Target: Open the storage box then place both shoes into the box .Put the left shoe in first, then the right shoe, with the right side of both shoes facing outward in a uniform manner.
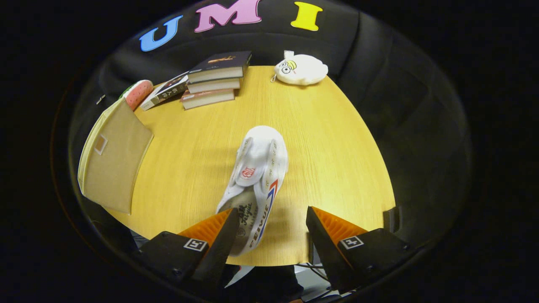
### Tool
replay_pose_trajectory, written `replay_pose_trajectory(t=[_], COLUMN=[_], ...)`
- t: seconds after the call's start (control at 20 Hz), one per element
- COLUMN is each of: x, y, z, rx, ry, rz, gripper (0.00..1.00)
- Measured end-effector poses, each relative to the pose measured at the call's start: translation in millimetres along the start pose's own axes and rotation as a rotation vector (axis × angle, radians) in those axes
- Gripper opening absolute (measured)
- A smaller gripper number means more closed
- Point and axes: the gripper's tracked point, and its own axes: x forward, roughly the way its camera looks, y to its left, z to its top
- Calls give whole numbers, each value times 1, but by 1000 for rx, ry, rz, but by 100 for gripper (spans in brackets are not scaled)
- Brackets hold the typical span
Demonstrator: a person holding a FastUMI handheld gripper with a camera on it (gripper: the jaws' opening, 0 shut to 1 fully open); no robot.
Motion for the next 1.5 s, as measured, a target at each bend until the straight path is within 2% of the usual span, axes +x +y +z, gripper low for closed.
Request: replay_pose_trajectory(t=[0.1,0.15,0.2,0.25,0.3,0.35,0.45,0.5,0.65,0.8,1.05,1.3,1.5], x=[18,26,34,43,49,51,53,52,53,39,-8,-70,-113], y=[-4,-8,-9,-7,5,8,8,5,-6,-8,13,76,136], z=[11,18,22,25,26,27,28,30,31,43,91,151,175], rx=[10,15,22,38,74,113,208,247,290,311,341,299,241], ry=[-21,-39,-45,-48,-49,-47,-58,-56,-20,-14,-106,-208,-237], rz=[-24,-38,-47,-38,24,40,47,41,35,56,95,200,285], gripper=[93,87,85,84,82,72,46,43,14,6,6,6,6])
